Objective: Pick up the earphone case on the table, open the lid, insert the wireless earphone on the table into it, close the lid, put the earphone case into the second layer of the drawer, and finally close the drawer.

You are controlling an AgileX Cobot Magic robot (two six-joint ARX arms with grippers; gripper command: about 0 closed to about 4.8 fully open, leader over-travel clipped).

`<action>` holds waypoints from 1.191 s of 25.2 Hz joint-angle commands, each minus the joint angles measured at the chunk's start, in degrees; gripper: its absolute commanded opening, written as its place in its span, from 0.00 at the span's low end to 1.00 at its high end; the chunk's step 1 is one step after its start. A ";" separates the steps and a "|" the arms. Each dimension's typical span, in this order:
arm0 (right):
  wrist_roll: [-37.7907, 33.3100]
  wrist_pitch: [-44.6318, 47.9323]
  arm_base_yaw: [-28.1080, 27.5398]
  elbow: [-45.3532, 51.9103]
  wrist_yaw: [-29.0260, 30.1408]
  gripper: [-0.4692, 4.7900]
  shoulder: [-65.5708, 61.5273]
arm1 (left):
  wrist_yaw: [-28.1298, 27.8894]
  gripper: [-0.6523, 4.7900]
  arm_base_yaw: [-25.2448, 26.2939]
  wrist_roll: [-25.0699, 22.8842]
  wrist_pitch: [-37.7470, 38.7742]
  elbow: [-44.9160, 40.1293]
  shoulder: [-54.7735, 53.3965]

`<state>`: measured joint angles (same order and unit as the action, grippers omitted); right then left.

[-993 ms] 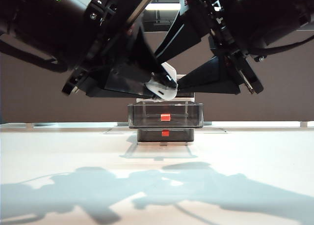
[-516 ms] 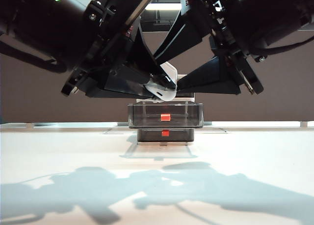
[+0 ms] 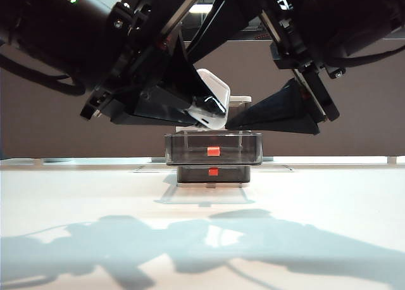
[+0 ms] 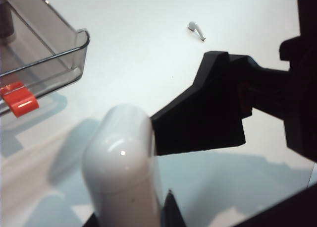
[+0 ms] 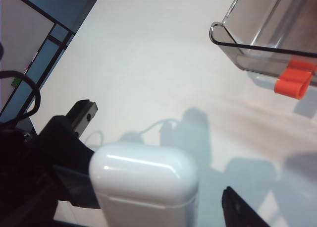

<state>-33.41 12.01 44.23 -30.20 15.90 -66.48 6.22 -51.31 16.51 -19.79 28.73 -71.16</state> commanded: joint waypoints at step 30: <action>7.06 -13.70 -6.14 -0.17 4.92 0.09 14.88 | -0.63 0.11 0.07 -8.92 -2.99 0.55 0.20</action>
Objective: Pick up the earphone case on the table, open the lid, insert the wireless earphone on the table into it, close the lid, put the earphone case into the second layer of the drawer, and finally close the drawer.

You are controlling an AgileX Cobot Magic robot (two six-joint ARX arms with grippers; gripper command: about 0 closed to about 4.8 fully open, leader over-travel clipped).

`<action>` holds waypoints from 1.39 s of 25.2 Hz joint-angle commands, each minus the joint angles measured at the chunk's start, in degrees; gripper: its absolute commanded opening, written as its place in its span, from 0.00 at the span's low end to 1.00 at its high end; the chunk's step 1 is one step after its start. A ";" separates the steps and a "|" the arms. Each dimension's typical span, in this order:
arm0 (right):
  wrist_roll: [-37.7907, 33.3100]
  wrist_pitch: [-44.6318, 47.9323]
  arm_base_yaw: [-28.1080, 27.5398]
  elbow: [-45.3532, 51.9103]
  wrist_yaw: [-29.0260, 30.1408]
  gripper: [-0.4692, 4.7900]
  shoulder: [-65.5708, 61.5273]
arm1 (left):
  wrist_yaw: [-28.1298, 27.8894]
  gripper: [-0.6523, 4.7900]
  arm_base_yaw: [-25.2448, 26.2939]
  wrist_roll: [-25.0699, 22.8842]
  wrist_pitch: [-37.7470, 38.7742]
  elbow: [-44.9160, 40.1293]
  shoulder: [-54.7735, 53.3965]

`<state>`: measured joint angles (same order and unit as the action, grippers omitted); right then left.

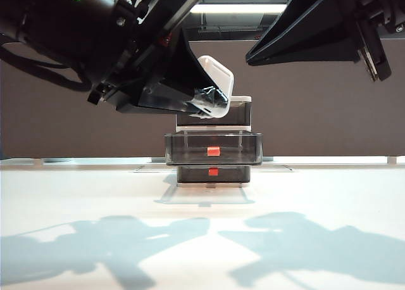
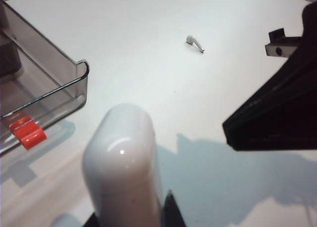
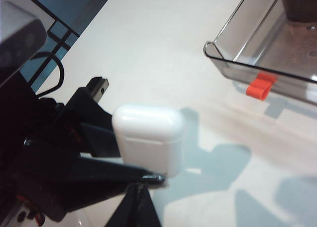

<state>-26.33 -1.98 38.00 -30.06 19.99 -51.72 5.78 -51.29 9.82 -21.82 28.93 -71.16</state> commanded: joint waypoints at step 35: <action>5.60 -6.71 0.02 -10.99 3.67 0.09 -11.78 | -0.20 0.11 0.00 -21.84 0.35 0.35 0.20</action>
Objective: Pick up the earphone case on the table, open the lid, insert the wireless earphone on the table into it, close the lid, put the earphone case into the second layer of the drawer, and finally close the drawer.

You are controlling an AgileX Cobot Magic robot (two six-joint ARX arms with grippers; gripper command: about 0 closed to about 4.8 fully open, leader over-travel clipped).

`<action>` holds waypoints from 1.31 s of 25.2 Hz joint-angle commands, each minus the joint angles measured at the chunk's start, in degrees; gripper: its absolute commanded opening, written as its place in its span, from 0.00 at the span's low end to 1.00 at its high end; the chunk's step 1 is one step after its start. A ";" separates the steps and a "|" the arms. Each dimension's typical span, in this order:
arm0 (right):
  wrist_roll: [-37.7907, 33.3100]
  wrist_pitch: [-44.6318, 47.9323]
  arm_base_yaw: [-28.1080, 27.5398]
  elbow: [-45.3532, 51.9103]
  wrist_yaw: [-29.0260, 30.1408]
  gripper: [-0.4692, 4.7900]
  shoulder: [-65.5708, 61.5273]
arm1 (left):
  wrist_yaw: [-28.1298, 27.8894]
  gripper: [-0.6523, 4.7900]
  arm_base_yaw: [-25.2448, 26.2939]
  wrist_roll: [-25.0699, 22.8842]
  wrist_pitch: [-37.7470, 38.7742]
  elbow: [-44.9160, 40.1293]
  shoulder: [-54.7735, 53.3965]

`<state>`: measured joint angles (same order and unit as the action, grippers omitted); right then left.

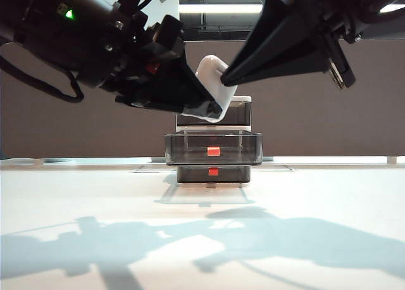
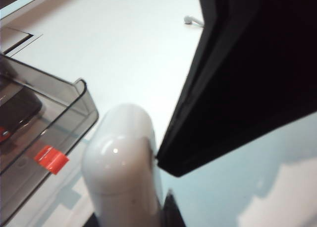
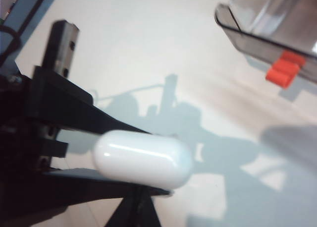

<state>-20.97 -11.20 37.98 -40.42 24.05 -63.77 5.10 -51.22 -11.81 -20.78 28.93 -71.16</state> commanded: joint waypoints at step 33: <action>0.26 2.69 -3.50 -1.31 -10.27 0.09 2.97 | 0.48 0.11 -0.07 16.55 -0.79 0.35 0.22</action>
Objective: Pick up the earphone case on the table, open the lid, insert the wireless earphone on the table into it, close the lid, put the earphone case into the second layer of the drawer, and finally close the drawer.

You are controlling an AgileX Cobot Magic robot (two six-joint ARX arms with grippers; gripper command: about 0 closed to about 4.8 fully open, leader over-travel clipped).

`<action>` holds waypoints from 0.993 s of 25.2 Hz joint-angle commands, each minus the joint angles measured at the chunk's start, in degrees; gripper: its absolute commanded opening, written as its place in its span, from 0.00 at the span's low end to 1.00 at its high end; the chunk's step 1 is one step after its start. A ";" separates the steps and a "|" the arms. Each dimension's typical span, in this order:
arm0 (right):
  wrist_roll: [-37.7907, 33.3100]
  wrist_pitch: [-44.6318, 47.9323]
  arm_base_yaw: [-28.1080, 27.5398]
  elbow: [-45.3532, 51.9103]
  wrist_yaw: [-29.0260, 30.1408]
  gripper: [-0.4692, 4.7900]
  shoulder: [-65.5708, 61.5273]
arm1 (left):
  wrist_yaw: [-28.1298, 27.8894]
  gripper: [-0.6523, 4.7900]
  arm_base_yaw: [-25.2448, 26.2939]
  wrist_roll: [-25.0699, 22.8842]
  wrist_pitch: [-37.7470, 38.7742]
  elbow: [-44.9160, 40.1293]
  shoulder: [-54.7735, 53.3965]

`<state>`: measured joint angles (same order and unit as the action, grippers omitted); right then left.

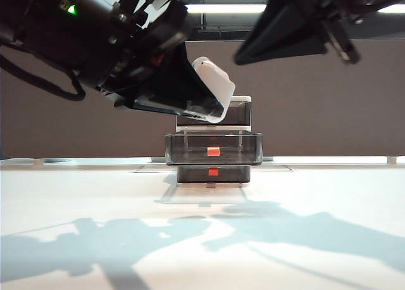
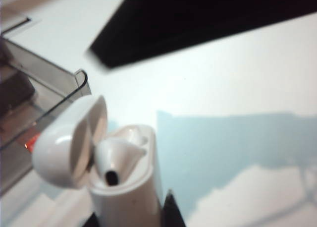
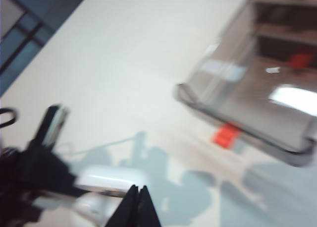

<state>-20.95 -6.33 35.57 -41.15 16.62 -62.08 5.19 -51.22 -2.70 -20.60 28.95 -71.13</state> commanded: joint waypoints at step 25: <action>18.32 -38.62 -32.28 -10.62 -7.43 0.14 2.80 | 0.39 0.11 -0.07 20.24 -0.94 0.33 0.20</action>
<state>-4.62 -42.09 3.88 -50.85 8.49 -58.48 5.37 -51.22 17.65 -20.73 28.95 -71.13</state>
